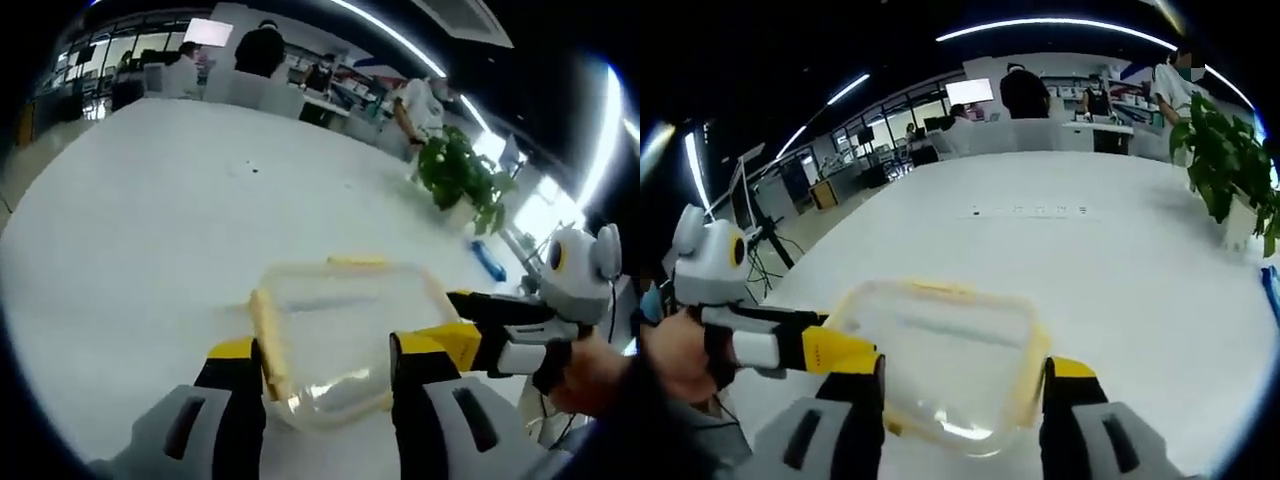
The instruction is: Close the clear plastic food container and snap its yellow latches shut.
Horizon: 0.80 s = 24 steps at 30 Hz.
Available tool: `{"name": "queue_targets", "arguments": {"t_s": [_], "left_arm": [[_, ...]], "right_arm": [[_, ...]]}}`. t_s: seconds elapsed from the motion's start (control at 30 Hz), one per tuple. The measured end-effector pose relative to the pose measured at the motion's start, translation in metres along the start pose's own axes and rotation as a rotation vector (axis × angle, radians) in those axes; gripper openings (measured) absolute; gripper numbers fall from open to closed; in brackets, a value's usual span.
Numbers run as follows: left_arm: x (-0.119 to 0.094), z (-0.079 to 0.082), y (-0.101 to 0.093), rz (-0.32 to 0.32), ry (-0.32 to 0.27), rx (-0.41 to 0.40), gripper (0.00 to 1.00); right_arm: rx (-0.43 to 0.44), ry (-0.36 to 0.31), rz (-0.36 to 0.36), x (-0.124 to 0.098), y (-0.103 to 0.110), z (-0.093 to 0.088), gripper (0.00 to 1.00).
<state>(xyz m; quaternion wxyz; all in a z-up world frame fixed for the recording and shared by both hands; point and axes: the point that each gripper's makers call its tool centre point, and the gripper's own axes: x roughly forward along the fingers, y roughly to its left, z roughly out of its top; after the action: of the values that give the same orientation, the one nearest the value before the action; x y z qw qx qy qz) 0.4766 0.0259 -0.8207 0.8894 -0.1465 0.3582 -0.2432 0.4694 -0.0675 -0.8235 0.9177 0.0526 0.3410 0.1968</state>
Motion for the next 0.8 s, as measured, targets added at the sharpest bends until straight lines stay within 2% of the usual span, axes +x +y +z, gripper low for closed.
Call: {"name": "queue_targets", "arguments": {"t_s": [0.07, 0.1, 0.13, 0.17, 0.8], "left_arm": [[-0.0006, -0.0003, -0.0006, -0.001, -0.007, -0.026, 0.48], [-0.0027, -0.0002, -0.0012, 0.013, -0.015, -0.021, 0.48], [-0.0023, -0.0020, -0.0008, 0.014, -0.016, -0.035, 0.48], [-0.0042, -0.0011, 0.0001, 0.016, -0.027, -0.035, 0.48], [0.0020, -0.0042, 0.0010, 0.011, -0.018, -0.014, 0.49]], "right_arm": [[0.011, 0.004, -0.009, 0.0016, 0.0011, 0.0010, 0.61], [0.124, 0.035, -0.005, 0.0023, 0.0051, -0.0018, 0.58], [0.008, 0.040, -0.009, 0.0018, -0.0020, -0.0026, 0.57], [0.040, 0.016, -0.011, 0.0041, 0.0008, 0.0004, 0.57], [0.050, -0.009, -0.024, 0.0016, -0.0015, 0.0019, 0.58]]}}
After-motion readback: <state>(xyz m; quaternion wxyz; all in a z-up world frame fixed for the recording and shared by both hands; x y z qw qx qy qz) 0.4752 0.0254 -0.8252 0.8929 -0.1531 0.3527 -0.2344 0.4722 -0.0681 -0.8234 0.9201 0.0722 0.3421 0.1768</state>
